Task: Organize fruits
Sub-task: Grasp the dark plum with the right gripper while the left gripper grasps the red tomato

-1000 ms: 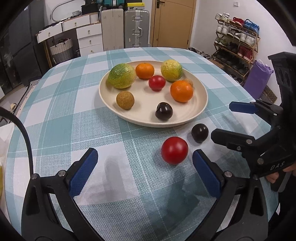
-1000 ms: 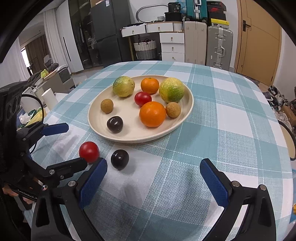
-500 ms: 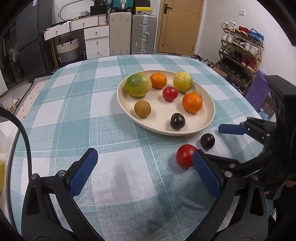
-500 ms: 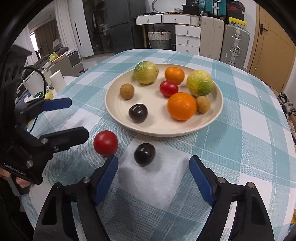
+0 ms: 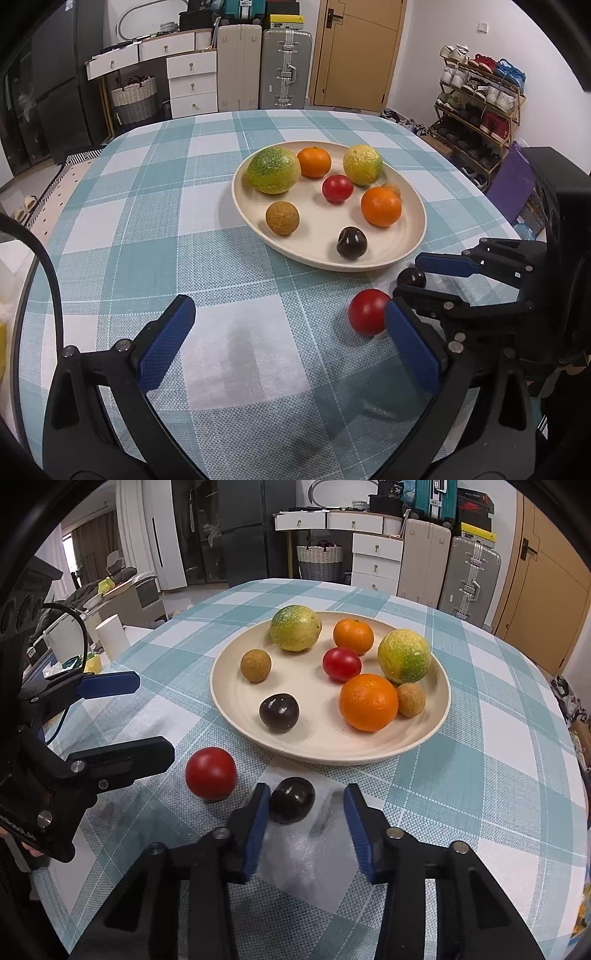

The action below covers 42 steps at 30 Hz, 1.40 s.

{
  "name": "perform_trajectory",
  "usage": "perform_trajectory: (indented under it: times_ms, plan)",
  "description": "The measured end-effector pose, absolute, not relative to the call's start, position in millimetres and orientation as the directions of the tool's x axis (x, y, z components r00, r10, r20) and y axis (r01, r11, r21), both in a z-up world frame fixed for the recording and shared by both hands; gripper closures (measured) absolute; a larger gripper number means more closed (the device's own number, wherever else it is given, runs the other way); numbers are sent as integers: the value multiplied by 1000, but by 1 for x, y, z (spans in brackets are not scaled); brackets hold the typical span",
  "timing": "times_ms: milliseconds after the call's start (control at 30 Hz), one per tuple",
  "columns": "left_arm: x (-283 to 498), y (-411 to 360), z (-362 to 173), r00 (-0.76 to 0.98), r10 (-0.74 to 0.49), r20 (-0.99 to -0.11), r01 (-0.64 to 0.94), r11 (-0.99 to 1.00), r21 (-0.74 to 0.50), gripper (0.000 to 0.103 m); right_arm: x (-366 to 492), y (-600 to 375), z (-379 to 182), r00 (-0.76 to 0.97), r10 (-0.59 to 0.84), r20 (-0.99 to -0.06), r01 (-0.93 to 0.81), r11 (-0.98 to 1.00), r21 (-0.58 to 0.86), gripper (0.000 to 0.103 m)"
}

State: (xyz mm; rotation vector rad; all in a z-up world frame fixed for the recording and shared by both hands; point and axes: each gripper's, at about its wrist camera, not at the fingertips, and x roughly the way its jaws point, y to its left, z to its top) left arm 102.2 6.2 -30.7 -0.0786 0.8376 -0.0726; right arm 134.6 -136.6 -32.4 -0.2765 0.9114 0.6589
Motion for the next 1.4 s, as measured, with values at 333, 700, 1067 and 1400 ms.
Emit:
perform_trajectory:
  times_ms: [333,700,1067,1400]
  plan:
    - [102,4,-35,658,-115,-744,46,993,-113,1,130,-138,-31,428,437,-791,-643,763,74,74]
    - [104,-4,-42,635,-174,-753,84,984,-156,1,124,-154,-23,445,488,-751,-638,761,117,75]
    - [107,-10,-47,627,-168,-760,90,986,-143,1,131,-143,-30,389,488,-781,-667,734,127,75]
    - [108,-7,-47,625,-177,-760,88,984,-157,1,126,-142,-26,398,505,-766,-682,721,122,80]
